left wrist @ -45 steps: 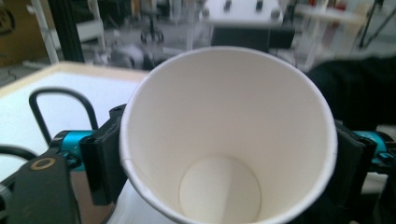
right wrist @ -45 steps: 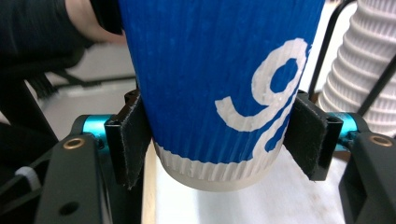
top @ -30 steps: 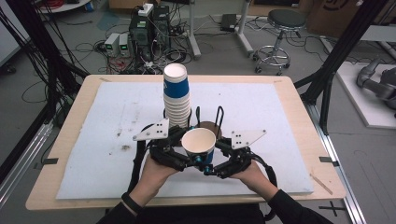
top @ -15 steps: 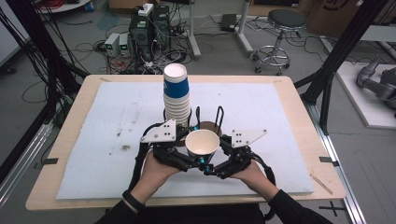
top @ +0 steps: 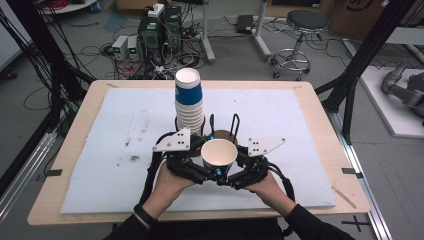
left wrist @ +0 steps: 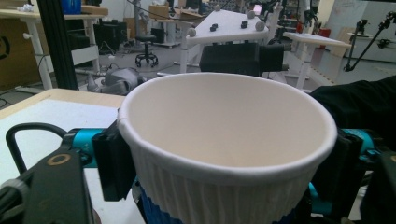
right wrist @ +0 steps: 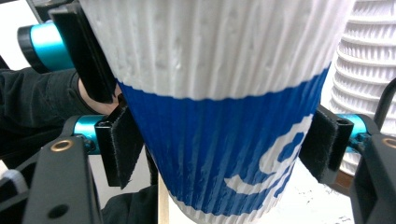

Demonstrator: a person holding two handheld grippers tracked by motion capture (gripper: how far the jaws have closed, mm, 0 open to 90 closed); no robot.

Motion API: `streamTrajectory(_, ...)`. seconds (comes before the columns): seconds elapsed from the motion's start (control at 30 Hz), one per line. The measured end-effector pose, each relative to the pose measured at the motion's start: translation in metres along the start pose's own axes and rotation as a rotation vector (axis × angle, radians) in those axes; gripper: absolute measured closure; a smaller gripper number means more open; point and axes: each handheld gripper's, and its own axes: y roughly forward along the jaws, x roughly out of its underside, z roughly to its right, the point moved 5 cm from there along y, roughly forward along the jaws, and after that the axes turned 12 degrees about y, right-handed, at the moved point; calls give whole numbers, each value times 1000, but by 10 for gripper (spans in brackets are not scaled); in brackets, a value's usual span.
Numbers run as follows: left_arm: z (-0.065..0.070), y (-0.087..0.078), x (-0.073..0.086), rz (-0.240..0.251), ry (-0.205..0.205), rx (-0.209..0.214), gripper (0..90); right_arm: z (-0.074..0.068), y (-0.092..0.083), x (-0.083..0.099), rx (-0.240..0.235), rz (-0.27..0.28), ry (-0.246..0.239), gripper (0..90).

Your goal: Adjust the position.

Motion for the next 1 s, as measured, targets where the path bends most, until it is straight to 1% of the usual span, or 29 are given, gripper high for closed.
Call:
streamTrajectory(0.1, -1, 0, 0, -2, 8, -8, 176, 0, 0, 1, -3, -6, 5, 254)
streamTrajectory(0.17, -1, -2, 0, -3, 10, -1, 155, 0, 0, 1, -4, -7, 1, 255)
streamTrajectory(0.2, -1, -2, 0, -3, 3, 1, 138, 0, -1, 0, -1, -8, -10, 255)
streamTrajectory(0.27, -2, -4, 0, -7, -8, 3, 124, 0, -1, 0, -1, -7, -11, 255)
streamTrajectory(0.33, -2, -8, 1, -16, -10, 12, 119, 1, -2, 0, 4, -10, -18, 255)
streamTrajectory(0.37, -2, -9, 1, -21, -11, 16, 115, 1, -2, -1, 0, -9, -16, 256)
streamTrajectory(0.4, -3, -12, 1, -27, -7, 12, 115, 1, -3, -1, 4, -8, -20, 255)
streamTrajectory(0.5, -4, -21, 2, -21, -10, -3, 115, 3, -7, -3, 14, 1, -19, 256)
streamTrajectory(0.57, -5, -25, 3, -23, -5, -10, 115, 4, -9, -5, 18, 11, -18, 256)
streamTrajectory(0.7, -5, -32, 8, -20, -11, -22, 115, 5, -14, -7, 25, 28, -13, 256)
streamTrajectory(0.77, -5, -33, 11, -27, -12, -21, 115, 5, -16, -9, 24, 39, -13, 256)
streamTrajectory(0.83, -4, -32, 16, -47, -7, -22, 115, 5, -17, -10, 29, 45, -14, 256)
streamTrajectory(0.87, -3, -31, 18, -49, -11, -22, 115, 5, -18, -10, 28, 48, -13, 256)
streamTrajectory(1.0, 0, -25, 29, -87, -15, -12, 115, 4, -20, -12, 23, 66, -7, 256)
